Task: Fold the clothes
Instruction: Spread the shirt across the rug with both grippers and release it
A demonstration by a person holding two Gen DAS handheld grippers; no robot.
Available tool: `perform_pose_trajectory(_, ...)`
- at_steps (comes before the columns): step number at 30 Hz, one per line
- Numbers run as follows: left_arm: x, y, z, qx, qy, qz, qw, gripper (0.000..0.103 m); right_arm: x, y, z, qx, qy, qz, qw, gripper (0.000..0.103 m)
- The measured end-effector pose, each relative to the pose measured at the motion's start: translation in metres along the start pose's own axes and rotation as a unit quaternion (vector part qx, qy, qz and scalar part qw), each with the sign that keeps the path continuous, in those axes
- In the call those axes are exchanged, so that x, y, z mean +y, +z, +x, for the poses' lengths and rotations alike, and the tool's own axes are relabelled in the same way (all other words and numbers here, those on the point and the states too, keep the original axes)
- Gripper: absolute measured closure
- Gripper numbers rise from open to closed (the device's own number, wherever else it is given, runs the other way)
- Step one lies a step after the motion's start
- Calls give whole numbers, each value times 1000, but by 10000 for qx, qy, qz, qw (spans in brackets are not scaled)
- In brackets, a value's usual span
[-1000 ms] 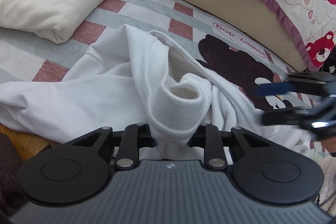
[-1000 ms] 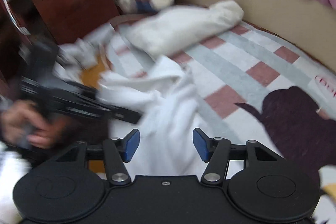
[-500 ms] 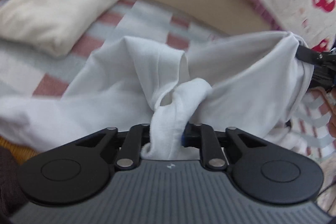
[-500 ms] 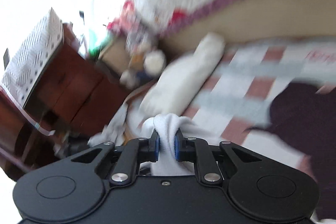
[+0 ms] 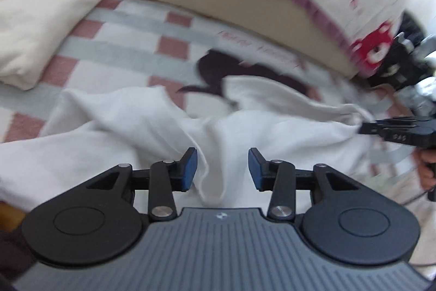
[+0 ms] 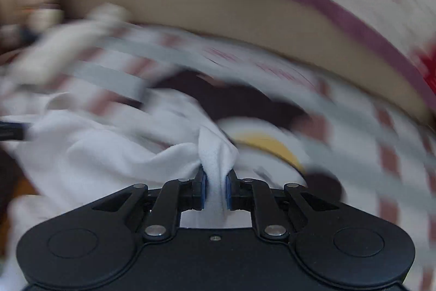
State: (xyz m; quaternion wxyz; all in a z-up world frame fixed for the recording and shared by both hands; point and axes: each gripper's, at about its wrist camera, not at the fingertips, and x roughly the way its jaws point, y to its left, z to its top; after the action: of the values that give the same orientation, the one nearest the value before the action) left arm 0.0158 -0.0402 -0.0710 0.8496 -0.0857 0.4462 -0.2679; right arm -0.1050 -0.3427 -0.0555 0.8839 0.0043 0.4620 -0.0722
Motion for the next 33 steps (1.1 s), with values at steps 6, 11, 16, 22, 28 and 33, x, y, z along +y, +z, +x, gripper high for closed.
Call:
perform_pose_trajectory(6, 27, 0, -2, 24, 60, -566, 9984, 59, -16, 11, 9, 363, 784, 195, 9961, 71)
perform_pose_trajectory(11, 28, 23, 15, -216, -236, -576, 9978, 59, -47, 38, 7, -204, 2636, 1293, 9557, 42)
perform_pose_trajectory(16, 16, 34, 36, -518, -1033, -842, 9897, 59, -13, 54, 55, 360, 1497, 480, 9869, 38)
perform_pose_trajectory(22, -24, 28, 66, -95, -829, 320, 9960, 36, 26, 24, 122, 1167, 415, -855, 9886, 72)
perform_pose_trajectory(28, -63, 23, 95, 18, -127, 2261, 9740, 100, -49, 54, 43, -662, -49, -45, 9978, 98)
perform_pose_trajectory(33, -86, 59, 76, -841, -347, 1929, 9770, 94, -121, 60, -29, -1543, -1595, 518, 9737, 99)
